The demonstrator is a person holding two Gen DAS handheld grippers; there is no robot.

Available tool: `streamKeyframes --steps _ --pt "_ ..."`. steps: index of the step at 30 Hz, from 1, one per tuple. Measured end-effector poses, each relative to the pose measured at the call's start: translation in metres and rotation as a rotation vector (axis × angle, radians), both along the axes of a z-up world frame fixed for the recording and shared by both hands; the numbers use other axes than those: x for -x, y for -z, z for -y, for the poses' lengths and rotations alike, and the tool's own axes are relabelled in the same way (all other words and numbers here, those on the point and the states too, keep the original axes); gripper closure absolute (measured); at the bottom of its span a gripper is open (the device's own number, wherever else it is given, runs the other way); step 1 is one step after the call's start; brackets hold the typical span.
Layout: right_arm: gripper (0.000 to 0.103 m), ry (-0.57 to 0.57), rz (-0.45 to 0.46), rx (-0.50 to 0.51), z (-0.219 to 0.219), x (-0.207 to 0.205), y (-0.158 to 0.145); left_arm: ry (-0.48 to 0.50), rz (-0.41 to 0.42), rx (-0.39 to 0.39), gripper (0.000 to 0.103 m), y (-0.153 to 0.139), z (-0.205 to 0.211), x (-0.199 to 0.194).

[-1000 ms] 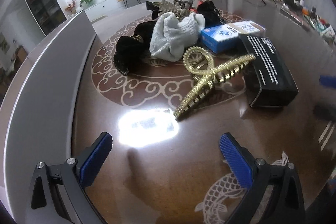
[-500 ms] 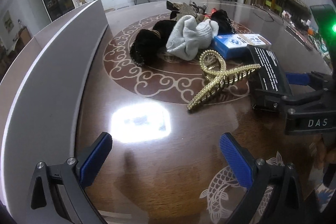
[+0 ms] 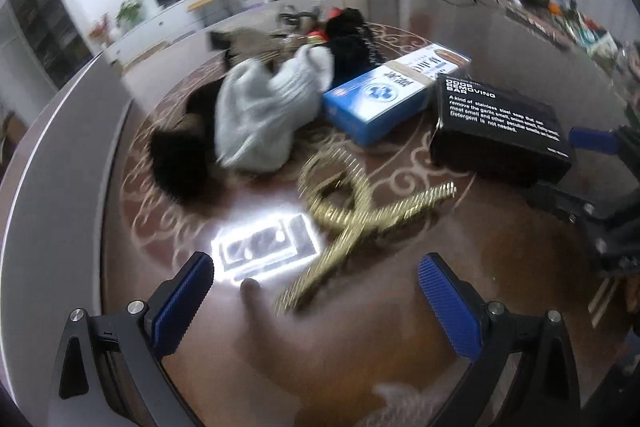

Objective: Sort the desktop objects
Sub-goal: 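Grasp the gold claw hair clip with the left tool while the right tool grasps the black odor-removing bar box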

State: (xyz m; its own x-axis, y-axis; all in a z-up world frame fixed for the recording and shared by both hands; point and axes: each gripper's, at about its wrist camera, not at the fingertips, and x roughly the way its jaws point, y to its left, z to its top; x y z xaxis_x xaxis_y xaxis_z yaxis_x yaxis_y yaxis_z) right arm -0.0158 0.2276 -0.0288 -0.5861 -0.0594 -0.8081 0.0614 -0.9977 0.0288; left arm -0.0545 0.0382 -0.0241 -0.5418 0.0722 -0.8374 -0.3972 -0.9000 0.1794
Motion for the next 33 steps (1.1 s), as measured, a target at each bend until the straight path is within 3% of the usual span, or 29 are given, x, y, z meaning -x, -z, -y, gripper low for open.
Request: streamKeyframes --steps 9,14,22,24,26,28,32,33 --pt "0.0 0.001 0.006 -0.034 0.009 -0.001 0.001 0.034 0.022 -0.048 0.0 0.002 -0.016 0.032" --pt "0.0 0.003 0.006 -0.033 0.009 -0.002 0.001 0.051 0.063 -0.17 0.0 0.008 -0.014 0.043" --pt "0.0 0.003 0.006 -0.033 0.009 -0.002 0.001 0.077 0.094 -0.15 0.0 0.005 -0.021 0.043" --pt "0.0 0.003 0.006 -0.033 0.009 -0.002 0.001 0.064 0.068 -0.16 0.009 0.002 -0.015 0.037" --pt "0.0 0.003 0.006 -0.033 0.009 -0.002 0.001 0.026 0.042 -0.173 0.038 -0.002 -0.008 0.034" --pt "0.0 0.003 0.006 -0.033 0.009 -0.002 0.001 -0.044 0.039 -0.185 0.039 -0.003 0.002 0.033" --pt "0.0 0.003 0.006 -0.033 0.009 -0.003 0.001 -0.209 0.02 -0.219 0.055 -0.006 0.026 0.019" --pt "0.0 0.003 0.006 -0.033 0.009 -0.003 0.002 -0.243 0.027 -0.241 0.055 -0.008 0.033 0.015"
